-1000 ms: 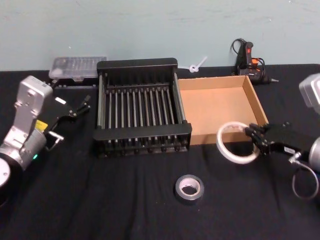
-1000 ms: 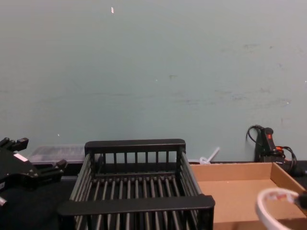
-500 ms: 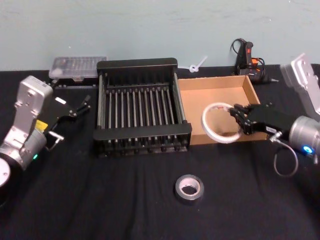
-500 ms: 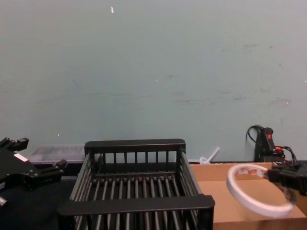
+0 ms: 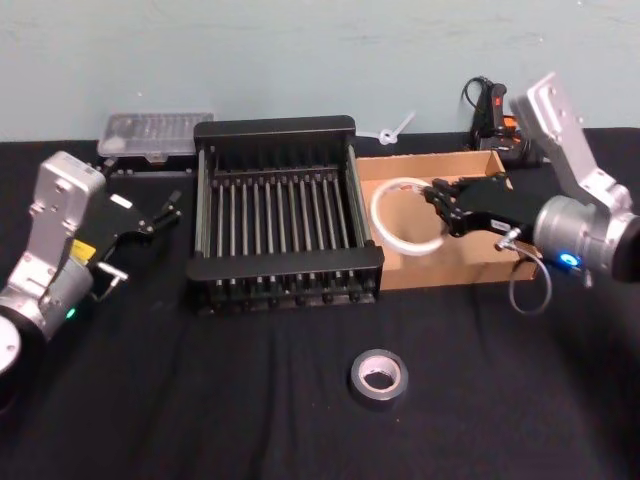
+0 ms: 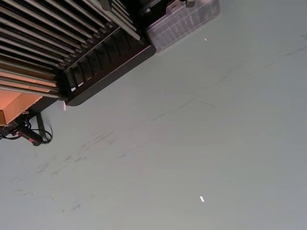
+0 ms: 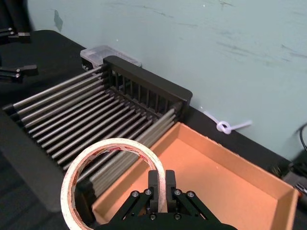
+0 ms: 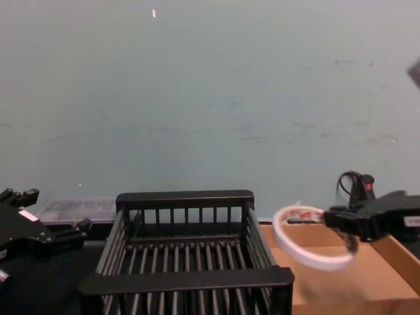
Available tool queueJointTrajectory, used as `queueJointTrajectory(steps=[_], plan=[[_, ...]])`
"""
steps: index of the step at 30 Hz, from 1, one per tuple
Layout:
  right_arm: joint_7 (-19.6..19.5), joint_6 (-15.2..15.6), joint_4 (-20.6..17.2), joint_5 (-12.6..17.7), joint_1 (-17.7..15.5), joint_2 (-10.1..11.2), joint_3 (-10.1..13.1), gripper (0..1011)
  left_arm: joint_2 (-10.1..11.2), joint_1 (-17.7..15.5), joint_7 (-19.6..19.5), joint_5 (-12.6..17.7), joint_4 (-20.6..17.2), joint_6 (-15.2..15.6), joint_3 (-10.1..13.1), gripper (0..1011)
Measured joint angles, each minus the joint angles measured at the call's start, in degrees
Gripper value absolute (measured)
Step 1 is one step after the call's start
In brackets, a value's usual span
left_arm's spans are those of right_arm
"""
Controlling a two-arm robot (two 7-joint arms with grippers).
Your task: Pick up the white tape and place it into the black box , Pick up the silver tape and place it into the brown box.
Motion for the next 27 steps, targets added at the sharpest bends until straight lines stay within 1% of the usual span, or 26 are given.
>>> queueJointTrajectory(steps=[3, 8, 9, 18, 27], plan=[[0.15, -0.17, 2.09, -0.98, 2.02, -1.69, -0.98, 95, 0.0, 0.0, 0.0, 0.0, 0.0, 0.0, 0.0, 1001], [0.69, -0.62, 4.81, -2.41, 4.54, -3.8, -2.46, 95, 0.0, 0.0, 0.0, 0.0, 0.0, 0.0, 0.0, 1001], [0.69, -0.62, 4.81, -2.41, 4.54, -3.8, -2.46, 95, 0.0, 0.0, 0.0, 0.0, 0.0, 0.0, 0.0, 1001], [2.06, -1.88, 9.44, -5.17, 8.65, -7.18, -4.88, 95, 0.0, 0.0, 0.0, 0.0, 0.0, 0.0, 0.0, 1001], [3.52, -3.09, 12.87, -6.66, 11.5, -9.72, -6.31, 95, 0.0, 0.0, 0.0, 0.0, 0.0, 0.0, 0.0, 1001]])
